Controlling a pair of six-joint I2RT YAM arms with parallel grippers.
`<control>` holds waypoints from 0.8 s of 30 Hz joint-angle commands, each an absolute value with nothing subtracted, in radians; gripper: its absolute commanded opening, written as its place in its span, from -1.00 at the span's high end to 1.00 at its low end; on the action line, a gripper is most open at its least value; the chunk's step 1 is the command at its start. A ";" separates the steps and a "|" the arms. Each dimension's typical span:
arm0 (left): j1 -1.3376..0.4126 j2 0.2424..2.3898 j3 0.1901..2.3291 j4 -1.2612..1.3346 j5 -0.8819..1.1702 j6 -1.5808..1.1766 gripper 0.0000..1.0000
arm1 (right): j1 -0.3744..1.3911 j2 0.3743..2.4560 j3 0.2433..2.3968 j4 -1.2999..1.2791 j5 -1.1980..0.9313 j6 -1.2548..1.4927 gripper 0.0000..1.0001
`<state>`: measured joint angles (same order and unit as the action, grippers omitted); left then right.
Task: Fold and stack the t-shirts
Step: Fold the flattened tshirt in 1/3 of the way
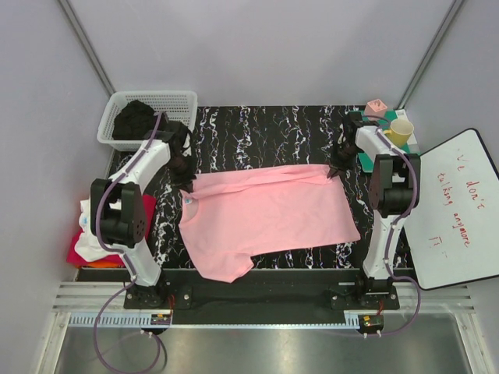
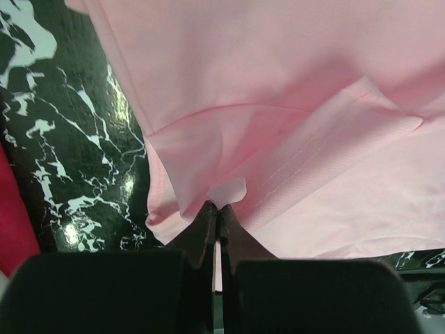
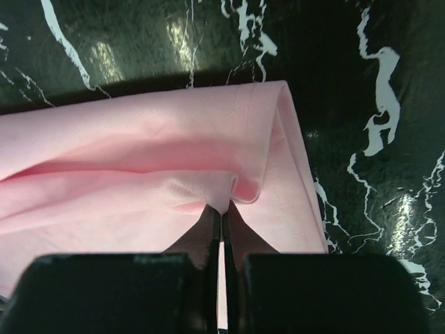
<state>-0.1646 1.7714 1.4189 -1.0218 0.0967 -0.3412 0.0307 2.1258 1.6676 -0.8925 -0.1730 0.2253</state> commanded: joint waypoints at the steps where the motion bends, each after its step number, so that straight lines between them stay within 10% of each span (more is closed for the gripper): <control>1: -0.196 1.739 1.384 -1.060 0.066 -0.350 1.00 | 0.029 2.186 1.765 -0.969 -0.126 0.239 0.77; 4: -0.207 1.759 1.385 -1.101 0.009 -0.360 0.78 | 0.029 2.206 1.810 -1.017 -0.121 0.229 0.50; 6: -0.207 1.758 1.387 -1.120 0.002 -0.365 -0.03 | 0.029 2.186 1.819 -1.028 -0.135 0.219 0.36; 10: -0.207 1.723 1.404 -1.121 -0.058 -0.365 -0.86 | 0.029 2.114 1.816 -1.022 -0.149 0.212 -0.30; 14: -0.207 1.703 1.437 -1.108 -0.094 -0.364 -0.98 | 0.029 2.049 1.818 -0.986 -0.158 0.196 -0.62; 24: -0.209 1.874 1.587 -1.048 -0.055 -0.322 -0.98 | 0.029 2.230 1.972 -0.917 -0.253 0.235 -0.44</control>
